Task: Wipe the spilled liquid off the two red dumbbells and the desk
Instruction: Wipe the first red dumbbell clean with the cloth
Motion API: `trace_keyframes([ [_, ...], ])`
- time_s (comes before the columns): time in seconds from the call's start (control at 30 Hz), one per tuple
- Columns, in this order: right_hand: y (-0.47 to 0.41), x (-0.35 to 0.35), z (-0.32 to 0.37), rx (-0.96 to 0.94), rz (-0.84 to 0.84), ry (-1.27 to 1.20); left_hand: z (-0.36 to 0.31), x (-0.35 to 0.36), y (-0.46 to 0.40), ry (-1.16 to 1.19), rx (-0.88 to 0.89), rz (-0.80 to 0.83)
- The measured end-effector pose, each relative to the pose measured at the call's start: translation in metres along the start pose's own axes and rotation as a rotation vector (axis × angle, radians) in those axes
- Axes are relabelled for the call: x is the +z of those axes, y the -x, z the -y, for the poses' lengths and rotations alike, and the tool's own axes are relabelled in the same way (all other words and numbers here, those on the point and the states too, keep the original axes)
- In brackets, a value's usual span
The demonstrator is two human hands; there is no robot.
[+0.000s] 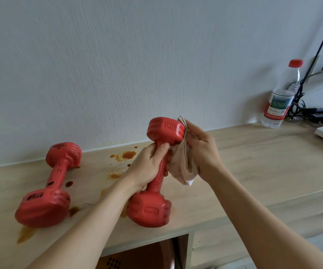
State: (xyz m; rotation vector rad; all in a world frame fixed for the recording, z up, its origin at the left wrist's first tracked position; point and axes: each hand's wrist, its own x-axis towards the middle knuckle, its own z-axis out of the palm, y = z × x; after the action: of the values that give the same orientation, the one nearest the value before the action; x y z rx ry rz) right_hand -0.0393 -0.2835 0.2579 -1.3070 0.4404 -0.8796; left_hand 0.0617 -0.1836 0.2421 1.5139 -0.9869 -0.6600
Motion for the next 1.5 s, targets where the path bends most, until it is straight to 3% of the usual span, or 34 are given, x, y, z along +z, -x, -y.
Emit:
trace_keyframes([
  [0.13,-0.001,-0.008,-0.003,0.111,-0.014,-0.146,-0.005,-0.003,0.0,-0.135,-0.021,0.062],
  [0.23,-0.001,-0.003,-0.005,0.03,-0.052,-0.007,-0.005,-0.006,-0.005,-0.262,-0.031,-0.074],
  [0.4,0.011,0.021,-0.012,-0.6,-0.075,0.769,-0.001,-0.007,-0.007,-0.267,-0.021,-0.182],
  [0.47,0.011,0.021,-0.017,-0.706,-0.077,0.884,0.001,-0.006,-0.007,-0.246,-0.022,-0.188],
  [0.6,0.004,0.009,-0.027,-0.593,-0.085,0.725,0.004,-0.009,-0.007,-0.127,-0.051,-0.17],
  [0.7,0.003,0.009,-0.024,-0.508,-0.105,0.658,0.004,-0.011,-0.006,-0.17,-0.037,-0.163],
  [0.83,0.005,0.021,-0.011,-0.578,-0.131,0.795,-0.001,-0.006,-0.004,-0.301,0.018,-0.129],
  [1.1,0.007,0.009,-0.024,-0.469,-0.124,0.713,0.002,-0.01,-0.005,-0.163,-0.038,-0.188],
  [1.27,0.013,0.029,-0.012,-0.652,-0.07,0.887,-0.003,-0.006,-0.004,-0.218,-0.043,-0.174],
  [1.5,0.009,0.01,-0.019,-0.515,-0.049,0.855,0.001,-0.012,-0.003,-0.177,-0.064,-0.158],
])
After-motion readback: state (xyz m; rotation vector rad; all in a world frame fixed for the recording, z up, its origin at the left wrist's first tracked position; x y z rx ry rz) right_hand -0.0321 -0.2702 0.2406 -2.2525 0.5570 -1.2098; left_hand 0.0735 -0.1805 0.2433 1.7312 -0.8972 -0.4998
